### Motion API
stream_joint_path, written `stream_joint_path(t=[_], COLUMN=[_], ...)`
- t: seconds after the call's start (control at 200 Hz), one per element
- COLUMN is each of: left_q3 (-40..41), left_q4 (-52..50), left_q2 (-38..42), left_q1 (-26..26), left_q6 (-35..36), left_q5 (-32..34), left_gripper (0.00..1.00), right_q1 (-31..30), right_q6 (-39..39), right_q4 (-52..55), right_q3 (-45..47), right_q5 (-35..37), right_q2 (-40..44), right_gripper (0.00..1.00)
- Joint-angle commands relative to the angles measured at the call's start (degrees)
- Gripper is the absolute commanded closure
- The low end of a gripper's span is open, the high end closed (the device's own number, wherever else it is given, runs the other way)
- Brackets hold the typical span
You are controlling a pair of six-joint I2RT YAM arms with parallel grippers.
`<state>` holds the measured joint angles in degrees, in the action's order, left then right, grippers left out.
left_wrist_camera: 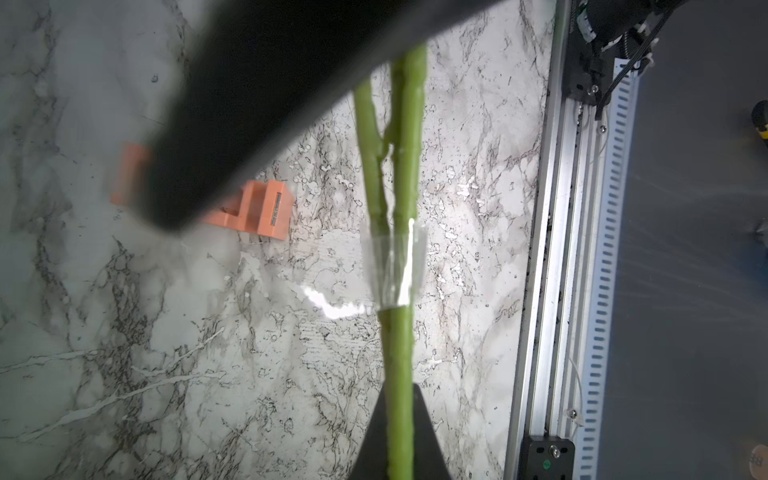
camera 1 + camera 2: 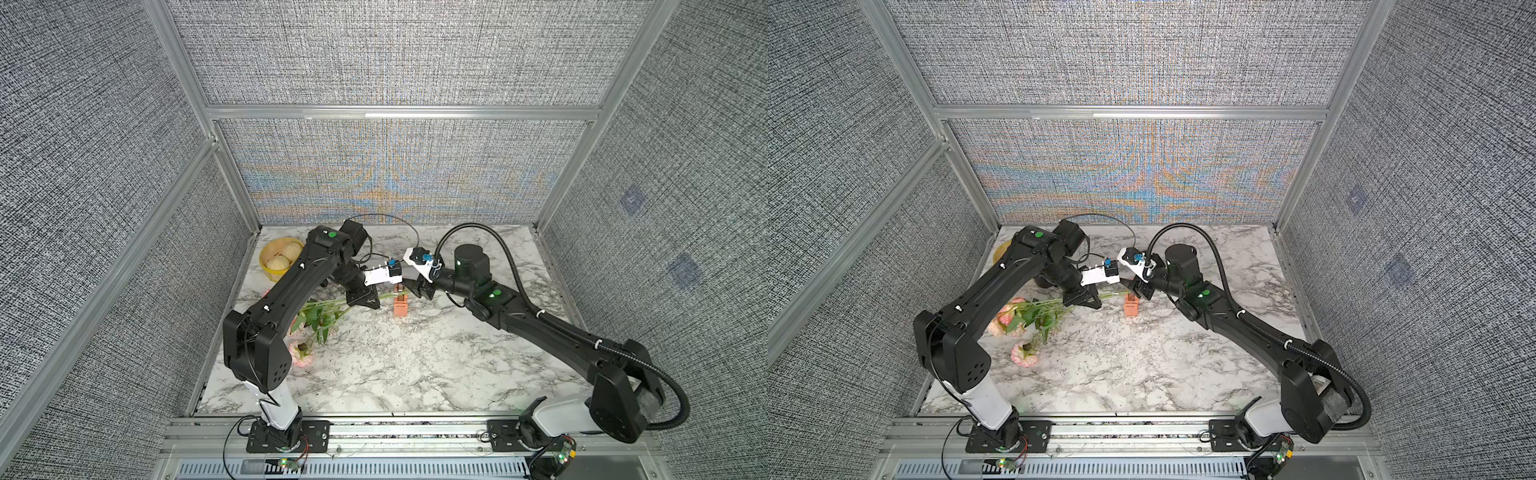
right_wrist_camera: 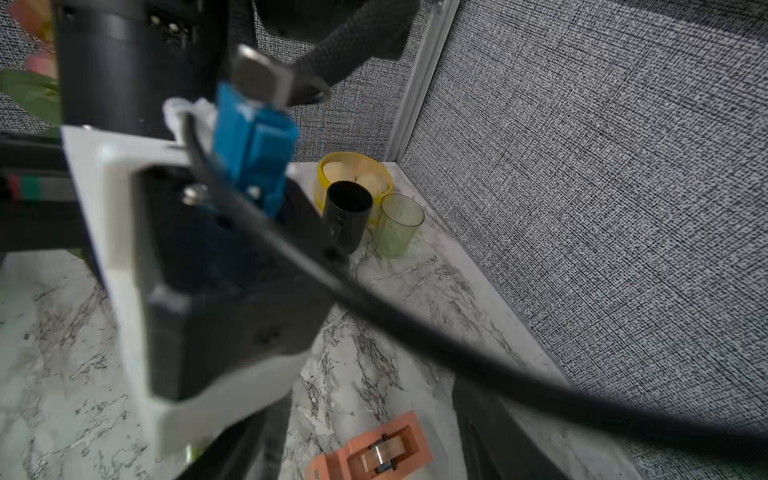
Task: Wrap bouquets with tape
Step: Tear off the tape using the Tape Cutter.
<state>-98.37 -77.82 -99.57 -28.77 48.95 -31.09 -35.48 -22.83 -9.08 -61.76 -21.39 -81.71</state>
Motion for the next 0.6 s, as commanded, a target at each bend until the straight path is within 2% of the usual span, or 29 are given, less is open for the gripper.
stream_joint_path(t=[0.0,0.3,0.475,0.595], left_q3=[-0.7,-1.5,-2.7,-2.6], left_q4=[-2.3,-3.6,-5.9,-7.8], left_q2=[-0.3,-0.5,-0.8,-0.5], left_q1=[-0.1,-0.2,-0.3,-0.6], left_q6=[0.5,1.1,3.3,5.8], left_q5=[-1.0,-1.7,-4.3,-6.1], left_gripper=[1.0,1.0,1.0,1.0], right_q1=[1.0,4.7,10.1,14.8], right_q6=[2.2,2.0,2.5,-0.1], right_q4=[7.6,21.6,27.4,31.2], right_q3=[-2.4,-10.2,-13.6,-16.1], right_q5=[3.7,7.9,6.0,1.5], right_q2=[-0.7,-3.0,-1.7,-3.2], right_gripper=[0.35,0.35,0.32,0.31])
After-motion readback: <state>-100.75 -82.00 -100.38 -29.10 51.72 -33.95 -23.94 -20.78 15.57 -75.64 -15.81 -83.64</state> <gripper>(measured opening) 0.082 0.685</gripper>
